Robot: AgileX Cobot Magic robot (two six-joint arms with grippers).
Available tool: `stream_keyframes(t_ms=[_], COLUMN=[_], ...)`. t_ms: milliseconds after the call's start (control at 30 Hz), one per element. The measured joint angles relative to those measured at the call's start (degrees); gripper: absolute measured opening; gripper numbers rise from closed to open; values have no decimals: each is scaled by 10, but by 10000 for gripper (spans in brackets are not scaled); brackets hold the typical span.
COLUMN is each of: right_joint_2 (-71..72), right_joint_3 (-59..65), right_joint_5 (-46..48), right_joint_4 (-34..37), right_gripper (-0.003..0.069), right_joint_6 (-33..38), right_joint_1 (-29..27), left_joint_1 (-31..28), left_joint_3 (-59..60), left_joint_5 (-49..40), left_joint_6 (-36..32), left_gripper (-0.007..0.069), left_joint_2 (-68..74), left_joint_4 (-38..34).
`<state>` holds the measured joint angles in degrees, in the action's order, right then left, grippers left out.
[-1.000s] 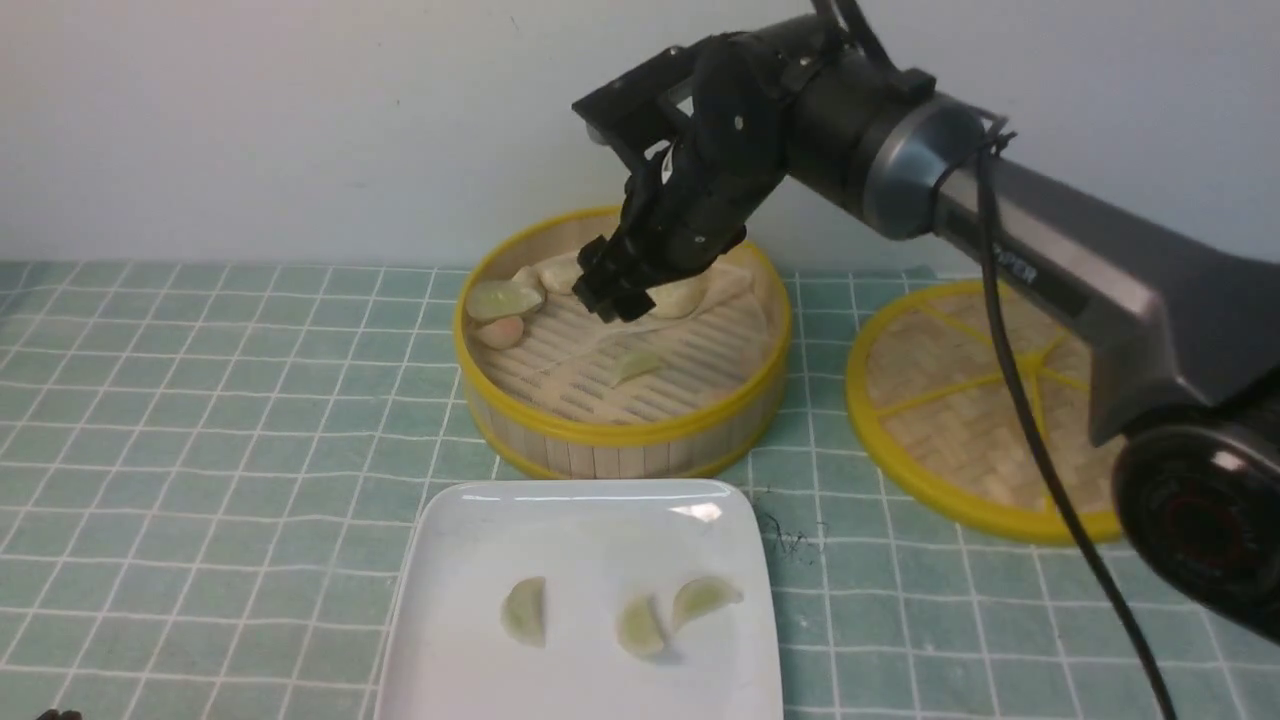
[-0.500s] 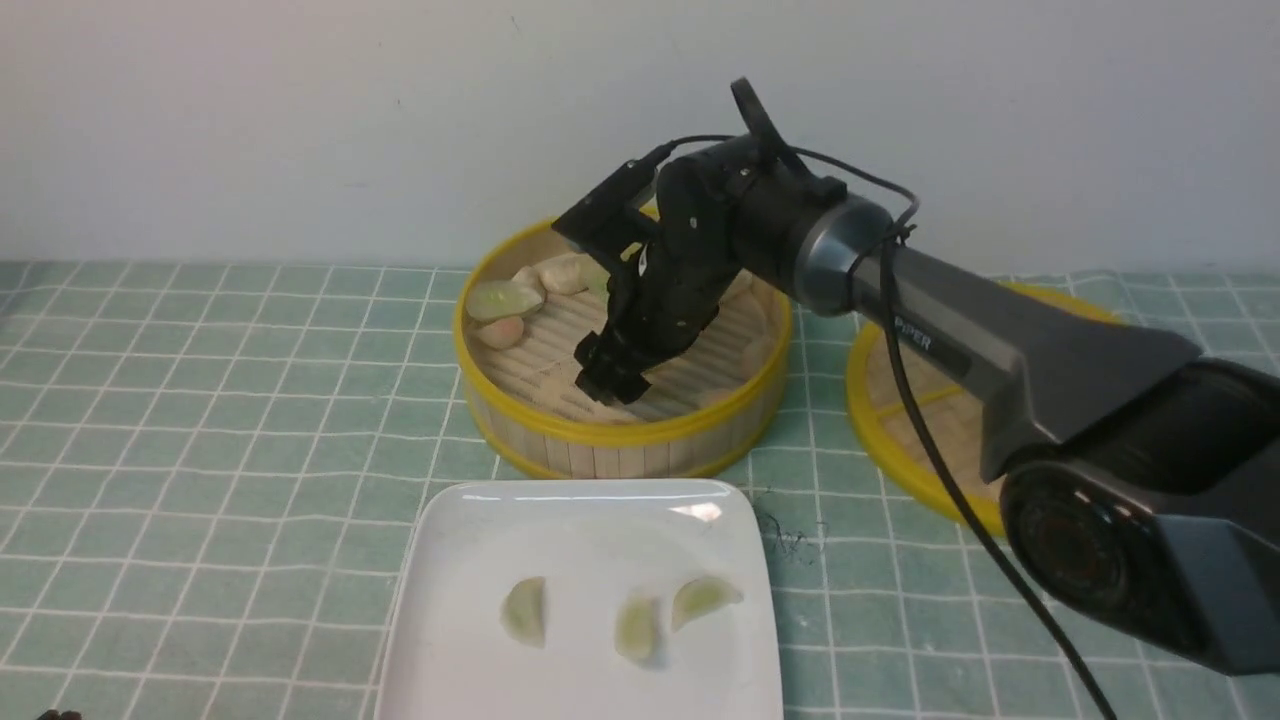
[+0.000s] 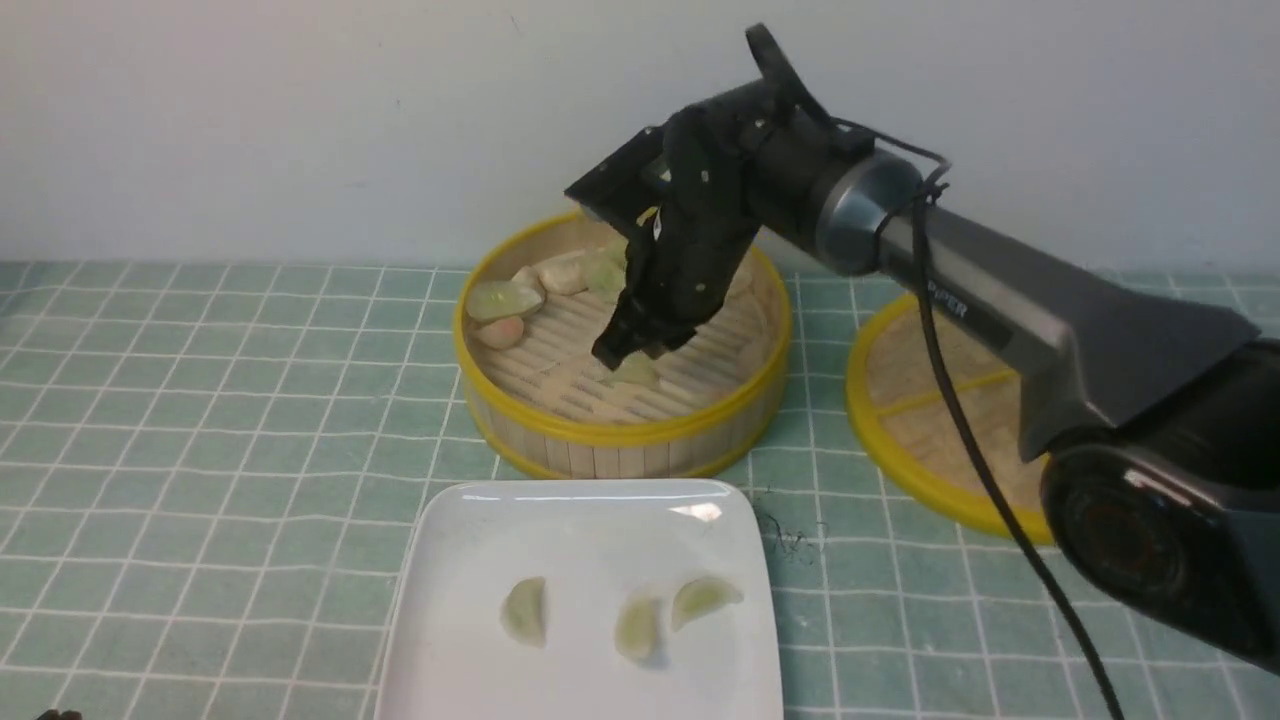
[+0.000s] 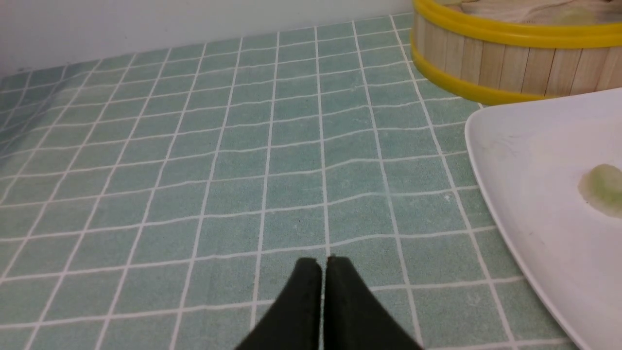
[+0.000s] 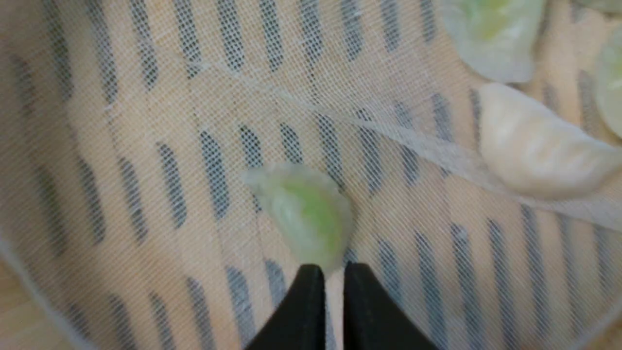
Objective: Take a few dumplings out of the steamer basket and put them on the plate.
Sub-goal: Use the right arm to grab a dumpling from inside the steamer
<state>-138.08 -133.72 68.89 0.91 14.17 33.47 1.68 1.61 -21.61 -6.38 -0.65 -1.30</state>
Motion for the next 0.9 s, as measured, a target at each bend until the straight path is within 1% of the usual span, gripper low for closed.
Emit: stream_keyframes(t_ms=[33,233,400,467,500,567,600,633,800,867,900], right_joint_2=[31,111,95,58,55,25,3,-7,-49,-58,-62], right_joint_3=[-3,-11,-10,-8,-8,-8,-8,-8,-8,-8,-8], right_joint_5=[17,26,28,28,28,21,3,-3,-69,-89,-92], right_joint_4=[1,41,66,69,69,67,66,66,53,48,44], right_gripper=[3,-13,-13,10,10,52,108,131,344,409,424], right_joint_6=[-8,-8,26,49,49,64,72,73,76,76,76], right_joint_1=[0,0,0,0,0,0,0,0,0,0,0], left_joint_1=[0,0,0,0,0,0,0,0,0,0,0], left_joint_3=[0,0,0,0,0,0,0,0,0,0,0], left_joint_5=[0,0,0,0,0,0,0,0,0,0,0], left_joint_6=[0,0,0,0,0,0,0,0,0,0,0], left_gripper=[-6,-6,-6,-6,-6,-6,-6,-6,-6,-6,-6], left_joint_2=[0,0,0,0,0,0,0,0,0,0,0], left_joint_4=[0,0,0,0,0,0,0,0,0,0,0])
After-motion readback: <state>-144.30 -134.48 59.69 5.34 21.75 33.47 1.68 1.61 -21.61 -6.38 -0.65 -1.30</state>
